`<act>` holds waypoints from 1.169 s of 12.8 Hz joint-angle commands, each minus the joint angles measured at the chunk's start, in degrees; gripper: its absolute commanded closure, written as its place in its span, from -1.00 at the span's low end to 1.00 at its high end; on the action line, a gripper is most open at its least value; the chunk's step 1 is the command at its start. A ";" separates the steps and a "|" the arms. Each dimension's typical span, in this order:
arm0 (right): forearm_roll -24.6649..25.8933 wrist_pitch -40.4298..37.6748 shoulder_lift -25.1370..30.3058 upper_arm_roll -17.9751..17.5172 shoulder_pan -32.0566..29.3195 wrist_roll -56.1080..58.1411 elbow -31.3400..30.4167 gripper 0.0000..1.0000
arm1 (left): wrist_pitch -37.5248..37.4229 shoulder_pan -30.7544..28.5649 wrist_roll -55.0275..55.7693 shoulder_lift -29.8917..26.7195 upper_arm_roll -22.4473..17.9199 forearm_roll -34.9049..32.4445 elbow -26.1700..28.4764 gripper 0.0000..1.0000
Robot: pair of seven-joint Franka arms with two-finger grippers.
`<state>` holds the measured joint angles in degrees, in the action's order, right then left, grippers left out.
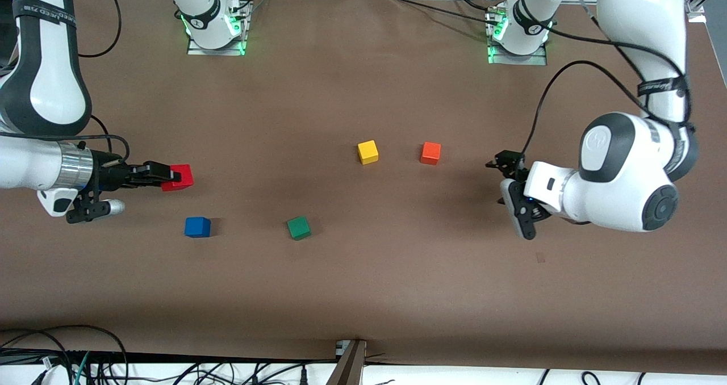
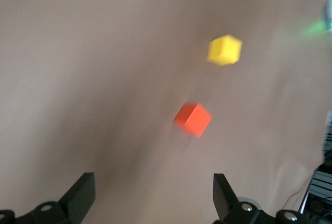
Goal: Pass red block to right arm, stack on blue
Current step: 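Move the red cube with the right gripper over the blue cube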
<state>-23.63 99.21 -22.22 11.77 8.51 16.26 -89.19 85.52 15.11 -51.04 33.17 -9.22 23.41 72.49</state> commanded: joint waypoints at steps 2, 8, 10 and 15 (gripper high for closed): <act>5.95 10.09 6.82 0.27 0.46 -0.79 -11.85 1.00 | -2.37 -2.09 5.43 -6.17 -0.19 -10.20 2.04 -1.00; 15.25 25.07 6.58 0.01 4.32 -9.02 -18.92 1.00 | 6.83 -7.02 5.52 -14.09 -0.19 -23.39 3.09 -1.00; 16.24 27.95 5.61 -0.08 5.11 -10.64 -18.83 1.00 | 6.77 -7.72 6.91 -17.16 -0.19 -23.49 4.93 -1.00; 17.20 37.88 0.61 0.00 5.20 -10.55 -18.83 1.00 | 4.14 -8.78 34.82 -23.85 0.07 -23.15 12.93 -1.00</act>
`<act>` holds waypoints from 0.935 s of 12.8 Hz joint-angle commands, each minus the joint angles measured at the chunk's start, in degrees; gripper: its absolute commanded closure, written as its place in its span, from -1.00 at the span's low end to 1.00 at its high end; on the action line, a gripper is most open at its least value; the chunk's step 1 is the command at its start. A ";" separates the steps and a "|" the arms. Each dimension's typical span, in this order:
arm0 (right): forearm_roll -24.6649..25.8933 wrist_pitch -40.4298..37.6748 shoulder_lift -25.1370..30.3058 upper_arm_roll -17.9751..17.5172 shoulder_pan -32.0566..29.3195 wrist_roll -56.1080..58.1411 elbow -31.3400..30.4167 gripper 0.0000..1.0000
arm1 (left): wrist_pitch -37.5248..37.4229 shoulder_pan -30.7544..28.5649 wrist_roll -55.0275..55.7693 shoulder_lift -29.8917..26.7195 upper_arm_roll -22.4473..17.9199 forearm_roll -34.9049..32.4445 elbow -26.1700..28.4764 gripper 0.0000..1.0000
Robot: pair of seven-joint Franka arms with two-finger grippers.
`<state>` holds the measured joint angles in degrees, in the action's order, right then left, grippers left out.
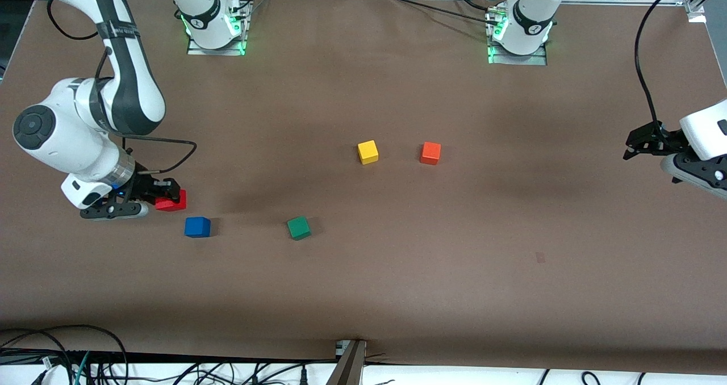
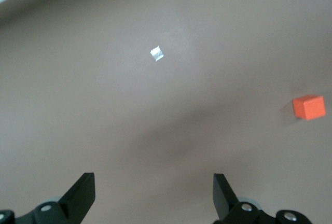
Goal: Pass red block to right arm, stack on blue
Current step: 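Move the red cube with the right gripper over the blue cube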
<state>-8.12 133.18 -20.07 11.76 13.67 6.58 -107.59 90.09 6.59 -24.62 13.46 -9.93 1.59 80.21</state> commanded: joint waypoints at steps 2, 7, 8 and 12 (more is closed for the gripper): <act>2.92 6.56 -3.21 0.11 0.91 -0.87 0.19 1.00 | -5.00 -0.18 17.20 -4.15 0.96 -0.89 4.34 -1.00; 6.88 6.48 -6.64 0.11 1.97 -4.20 3.08 1.00 | -7.39 -0.70 19.17 -7.74 2.18 -0.98 8.10 -1.00; 7.06 6.48 -7.26 0.11 2.06 -4.29 3.61 1.00 | -7.21 -2.09 19.17 -8.01 2.80 -0.80 8.55 -1.00; 7.67 5.69 -9.28 0.11 3.02 -7.01 5.98 1.00 | -7.12 -2.28 19.17 -7.49 3.77 -0.97 7.86 -1.00</act>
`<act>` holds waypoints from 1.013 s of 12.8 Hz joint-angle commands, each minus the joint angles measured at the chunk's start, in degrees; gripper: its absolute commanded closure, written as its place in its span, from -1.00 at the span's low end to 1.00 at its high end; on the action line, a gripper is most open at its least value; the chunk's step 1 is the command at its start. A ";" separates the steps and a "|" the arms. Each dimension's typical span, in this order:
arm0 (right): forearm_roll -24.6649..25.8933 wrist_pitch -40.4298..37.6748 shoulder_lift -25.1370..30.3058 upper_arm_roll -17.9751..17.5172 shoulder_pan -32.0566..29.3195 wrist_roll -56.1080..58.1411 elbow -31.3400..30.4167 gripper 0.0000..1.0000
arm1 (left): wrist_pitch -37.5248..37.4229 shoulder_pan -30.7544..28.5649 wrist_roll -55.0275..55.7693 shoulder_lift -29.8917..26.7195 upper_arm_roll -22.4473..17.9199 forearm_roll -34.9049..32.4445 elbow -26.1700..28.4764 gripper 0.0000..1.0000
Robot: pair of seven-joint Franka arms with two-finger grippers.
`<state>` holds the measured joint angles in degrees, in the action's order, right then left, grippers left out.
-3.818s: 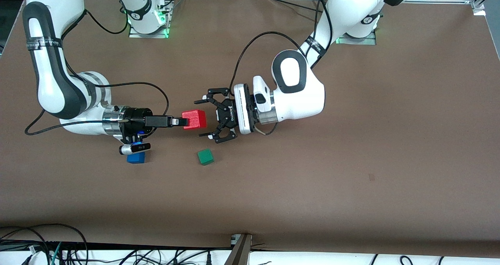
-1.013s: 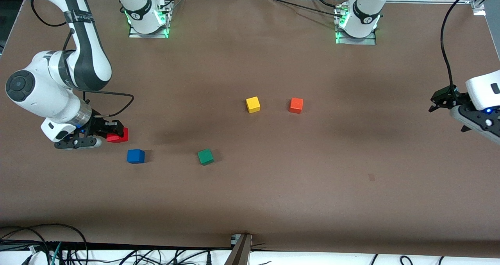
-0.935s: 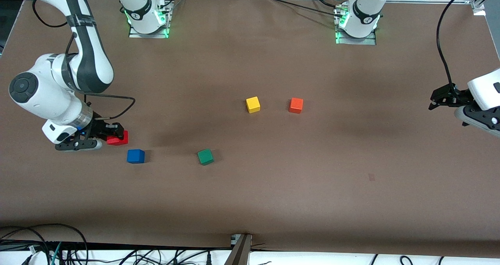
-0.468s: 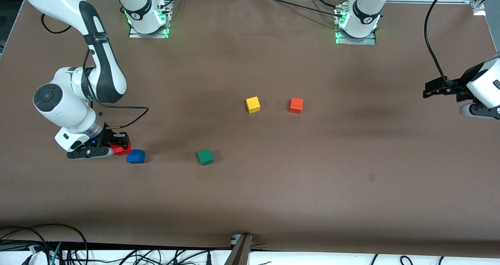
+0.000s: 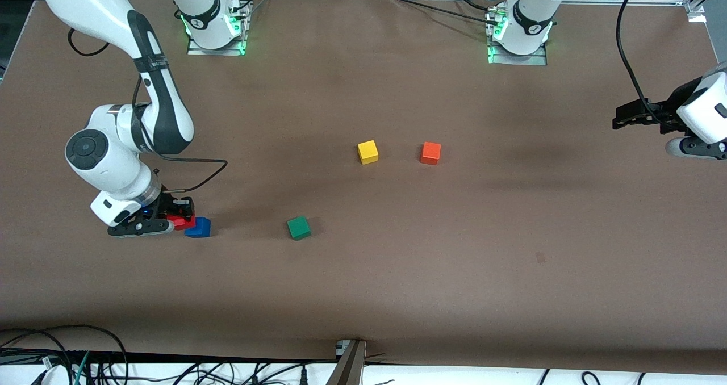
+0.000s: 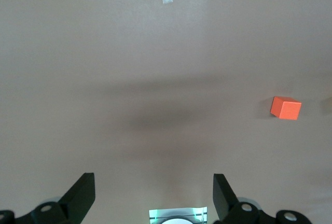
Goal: Pass red block to right arm, stack on blue
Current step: 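Move the red cube with the right gripper over the blue cube, then lower the red cube onto the blue cube with the right gripper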
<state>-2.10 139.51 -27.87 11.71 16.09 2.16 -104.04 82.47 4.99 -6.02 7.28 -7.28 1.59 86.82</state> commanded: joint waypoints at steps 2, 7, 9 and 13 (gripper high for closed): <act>2.02 -2.30 -3.06 0.24 0.52 -3.39 5.33 1.00 | 0.58 -0.68 0.49 -0.69 1.13 -0.89 0.90 -1.00; 2.10 -4.24 -4.65 0.33 0.34 -9.44 7.54 1.00 | 0.49 -0.42 0.57 0.45 1.13 -0.88 -0.86 -1.00; 2.19 -4.24 -4.65 0.33 0.52 -10.51 7.19 1.00 | 0.32 -0.07 0.66 0.72 1.13 -0.89 -1.47 -1.00; 2.37 -5.11 -4.57 0.33 0.78 -10.60 6.31 1.00 | 0.32 0.11 0.66 0.89 1.22 -0.88 -1.74 -1.00</act>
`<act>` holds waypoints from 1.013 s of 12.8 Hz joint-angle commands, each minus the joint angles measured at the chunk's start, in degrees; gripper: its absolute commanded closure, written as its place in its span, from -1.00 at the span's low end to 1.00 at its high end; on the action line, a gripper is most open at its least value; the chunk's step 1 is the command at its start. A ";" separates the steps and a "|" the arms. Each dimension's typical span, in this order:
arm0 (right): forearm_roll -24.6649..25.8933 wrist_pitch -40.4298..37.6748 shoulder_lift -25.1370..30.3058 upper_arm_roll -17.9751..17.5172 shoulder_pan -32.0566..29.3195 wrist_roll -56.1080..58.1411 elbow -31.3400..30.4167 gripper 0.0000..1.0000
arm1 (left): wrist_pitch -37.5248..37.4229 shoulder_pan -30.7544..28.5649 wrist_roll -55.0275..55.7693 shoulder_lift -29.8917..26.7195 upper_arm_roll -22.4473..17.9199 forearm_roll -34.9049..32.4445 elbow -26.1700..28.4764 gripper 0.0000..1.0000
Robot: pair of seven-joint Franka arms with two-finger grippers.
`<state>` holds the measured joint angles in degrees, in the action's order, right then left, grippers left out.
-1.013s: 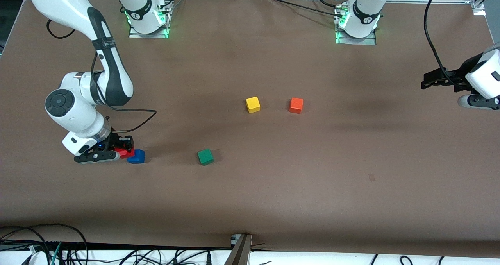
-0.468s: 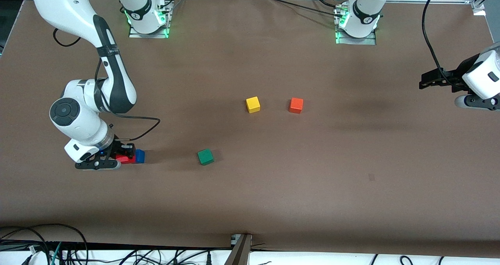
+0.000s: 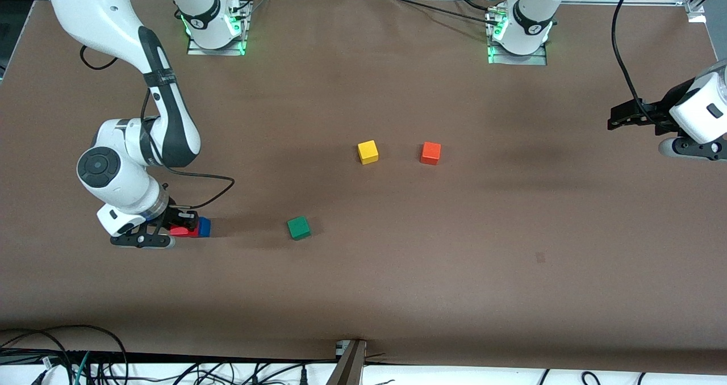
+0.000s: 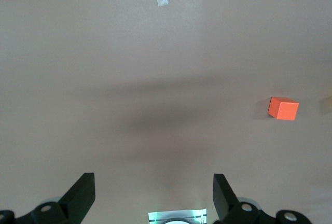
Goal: Pass red block to right arm, stack on blue
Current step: 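Lower the red cube onto the blue cube with the right gripper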
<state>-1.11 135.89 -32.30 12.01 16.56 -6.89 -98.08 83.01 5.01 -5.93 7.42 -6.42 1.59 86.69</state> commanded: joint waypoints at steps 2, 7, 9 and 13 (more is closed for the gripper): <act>1.47 -2.73 0.31 0.12 0.84 -1.63 -0.27 1.00 | -0.22 0.18 0.57 0.75 0.36 -0.80 -1.79 -1.00; 5.15 -2.74 0.57 0.30 1.28 -2.24 -1.15 1.00 | -0.22 0.36 0.57 1.36 0.36 -0.80 -2.75 -1.00; 6.65 -2.74 0.66 0.30 1.55 -3.12 -1.24 1.00 | -0.22 0.27 0.57 1.54 0.36 -0.80 -2.84 -1.00; 6.65 -2.65 0.57 0.30 1.99 -4.09 -1.07 1.00 | -0.22 0.27 0.57 1.54 0.27 -0.71 -2.93 -1.00</act>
<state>4.29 133.51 -32.39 11.99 17.92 -9.31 -98.59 83.23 5.09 -5.92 8.11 -6.12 1.59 85.61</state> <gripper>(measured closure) 0.427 0.000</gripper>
